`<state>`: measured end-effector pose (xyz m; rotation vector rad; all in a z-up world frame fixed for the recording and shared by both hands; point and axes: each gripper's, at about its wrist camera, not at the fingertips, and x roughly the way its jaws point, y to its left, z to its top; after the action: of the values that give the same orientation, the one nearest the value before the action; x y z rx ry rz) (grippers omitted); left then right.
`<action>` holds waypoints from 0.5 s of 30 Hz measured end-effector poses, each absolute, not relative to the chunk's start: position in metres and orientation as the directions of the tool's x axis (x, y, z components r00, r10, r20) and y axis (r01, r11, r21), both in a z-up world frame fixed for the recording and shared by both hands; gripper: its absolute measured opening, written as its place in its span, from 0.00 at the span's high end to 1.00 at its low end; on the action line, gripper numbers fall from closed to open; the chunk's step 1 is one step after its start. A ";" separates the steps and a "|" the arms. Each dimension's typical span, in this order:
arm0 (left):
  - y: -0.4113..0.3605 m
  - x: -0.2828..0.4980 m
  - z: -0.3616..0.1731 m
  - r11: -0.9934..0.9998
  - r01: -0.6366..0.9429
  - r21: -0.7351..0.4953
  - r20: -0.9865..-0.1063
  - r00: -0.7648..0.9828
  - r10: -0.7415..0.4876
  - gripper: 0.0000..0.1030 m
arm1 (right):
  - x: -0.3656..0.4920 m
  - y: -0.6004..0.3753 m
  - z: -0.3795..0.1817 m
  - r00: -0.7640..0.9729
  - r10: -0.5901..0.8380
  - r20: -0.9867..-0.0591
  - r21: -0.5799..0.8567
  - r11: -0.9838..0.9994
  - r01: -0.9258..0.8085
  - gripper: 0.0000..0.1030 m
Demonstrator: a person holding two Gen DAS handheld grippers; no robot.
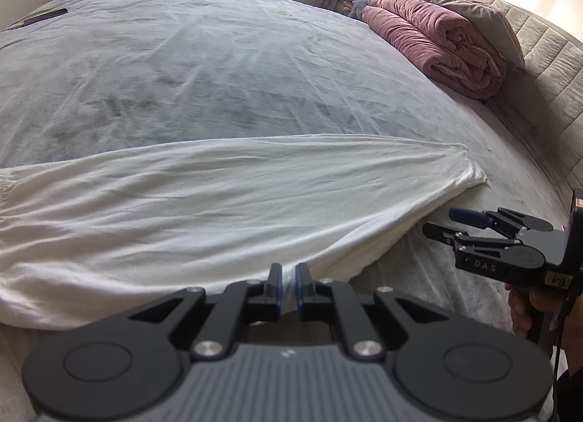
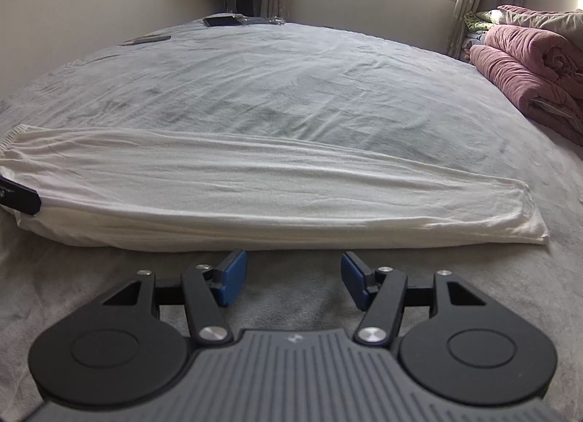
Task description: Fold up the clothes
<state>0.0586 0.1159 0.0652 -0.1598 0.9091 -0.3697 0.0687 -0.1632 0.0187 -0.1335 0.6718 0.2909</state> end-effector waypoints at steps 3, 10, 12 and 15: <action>0.118 0.057 0.064 0.924 0.241 -0.296 -0.739 0.556 -0.381 0.93 | 0.061 -0.145 0.025 0.722 0.305 -0.620 -0.025 0.913 -0.407 0.40; 0.119 0.060 0.057 0.926 0.226 -0.304 -0.756 0.534 -0.378 0.93 | 0.044 -0.082 0.022 0.609 0.420 -0.673 -0.099 0.765 -0.636 0.40; 0.123 0.061 0.060 0.923 0.217 -0.317 -0.749 0.540 -0.384 0.93 | 0.040 -0.069 0.020 0.582 0.436 -0.686 -0.104 0.733 -0.672 0.40; 0.130 0.061 0.064 0.917 0.203 -0.344 -0.736 0.548 -0.398 0.93 | 0.038 -0.054 0.019 0.574 0.437 -0.692 -0.132 0.705 -0.696 0.40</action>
<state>0.0614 0.1299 0.0642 -0.2292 0.9256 -0.3596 0.0375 -0.0543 0.0191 -0.4180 0.6803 0.6872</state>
